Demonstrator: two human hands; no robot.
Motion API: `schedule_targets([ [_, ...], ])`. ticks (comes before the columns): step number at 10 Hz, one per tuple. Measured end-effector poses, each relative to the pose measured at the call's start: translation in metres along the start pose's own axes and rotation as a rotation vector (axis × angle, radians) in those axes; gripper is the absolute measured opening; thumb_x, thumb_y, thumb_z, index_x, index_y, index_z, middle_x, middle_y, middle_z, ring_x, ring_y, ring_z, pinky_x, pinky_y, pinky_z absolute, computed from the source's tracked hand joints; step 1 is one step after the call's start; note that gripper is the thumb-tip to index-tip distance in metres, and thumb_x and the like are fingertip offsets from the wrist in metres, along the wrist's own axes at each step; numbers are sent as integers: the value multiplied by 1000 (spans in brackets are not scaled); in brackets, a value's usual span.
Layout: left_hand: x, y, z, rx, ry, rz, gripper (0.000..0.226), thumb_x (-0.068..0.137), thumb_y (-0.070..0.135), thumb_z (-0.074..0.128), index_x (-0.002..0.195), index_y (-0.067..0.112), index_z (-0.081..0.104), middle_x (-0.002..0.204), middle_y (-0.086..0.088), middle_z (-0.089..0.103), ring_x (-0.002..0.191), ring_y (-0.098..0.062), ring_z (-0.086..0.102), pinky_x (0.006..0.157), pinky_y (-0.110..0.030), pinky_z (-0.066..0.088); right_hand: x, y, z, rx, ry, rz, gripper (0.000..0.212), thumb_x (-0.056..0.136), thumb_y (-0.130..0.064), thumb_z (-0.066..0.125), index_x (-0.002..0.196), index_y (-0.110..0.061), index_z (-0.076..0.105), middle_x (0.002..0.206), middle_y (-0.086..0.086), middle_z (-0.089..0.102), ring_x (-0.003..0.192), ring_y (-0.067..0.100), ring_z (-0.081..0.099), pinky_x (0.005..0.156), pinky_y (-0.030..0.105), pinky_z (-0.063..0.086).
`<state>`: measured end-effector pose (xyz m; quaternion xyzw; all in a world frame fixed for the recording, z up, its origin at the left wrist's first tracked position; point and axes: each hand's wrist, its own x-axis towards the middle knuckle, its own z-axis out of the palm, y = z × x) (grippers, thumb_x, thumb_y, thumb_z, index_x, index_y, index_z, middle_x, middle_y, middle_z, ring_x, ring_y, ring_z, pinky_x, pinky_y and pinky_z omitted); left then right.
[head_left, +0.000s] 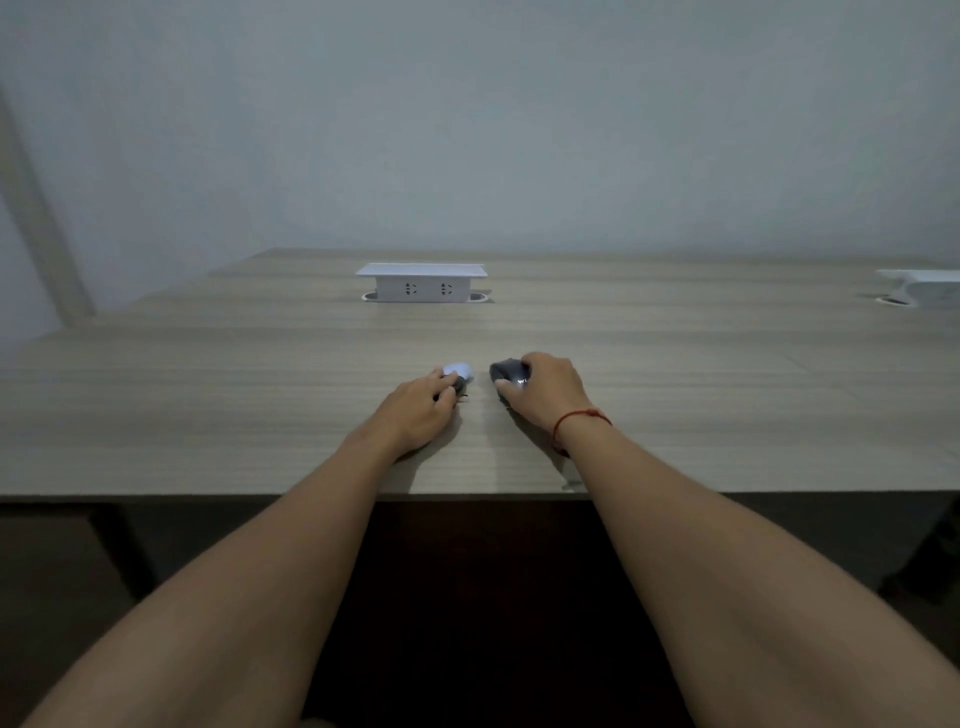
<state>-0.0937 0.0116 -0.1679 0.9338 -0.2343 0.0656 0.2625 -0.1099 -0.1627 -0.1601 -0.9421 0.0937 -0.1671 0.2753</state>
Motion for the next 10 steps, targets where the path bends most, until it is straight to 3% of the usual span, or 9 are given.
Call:
schedule_targets([
  [2,25,-8,15,55,33,-34,42,101,35,35,137,17,46,148,-6,42,128,-30,47,100,-38,38,-5,-4,22,42,179,51,39,91,-39,59,116,-9,58,113,14,65,110,33,57,87,41,51],
  [3,43,-8,23,61,94,-85,37,100,35,36,121,10,53,132,-12,50,115,-34,53,88,-39,42,3,-8,28,25,243,91,43,91,-41,60,121,-10,58,117,13,65,116,32,54,92,43,48],
  [5,61,-7,32,96,180,-190,38,100,38,36,120,11,53,126,-13,50,111,-33,53,79,-37,39,21,-11,34,-39,283,136,47,91,-46,57,123,-12,56,118,12,65,115,30,55,91,42,48],
  [6,56,-6,31,55,169,-230,54,96,46,38,138,12,38,143,-12,40,123,-33,48,94,-41,42,15,-12,35,-38,293,149,55,89,-51,57,127,-12,49,118,12,64,114,31,56,89,43,47],
  [7,42,1,28,7,144,-317,92,87,62,44,152,13,2,161,-9,16,144,-31,27,115,-44,28,8,-10,35,-62,253,194,85,85,-60,55,145,-6,30,134,14,55,125,32,50,100,44,41],
  [8,27,8,26,48,105,-357,111,80,72,46,151,5,-8,162,-11,6,150,-26,10,122,-40,14,-4,-7,33,-90,166,211,85,86,-60,50,145,-2,30,143,17,47,133,33,43,109,43,32],
  [9,12,9,25,155,46,-354,114,77,80,38,152,3,0,162,-14,6,150,-27,8,122,-41,11,-20,0,24,-198,85,129,65,93,-53,41,134,-3,47,137,15,53,128,31,47,107,43,34],
  [10,2,8,24,224,19,-339,113,74,84,29,150,1,17,160,-14,18,148,-27,17,121,-42,16,-33,8,10,-196,-47,40,53,96,-46,37,125,-7,57,132,13,57,123,31,51,103,43,37],
])
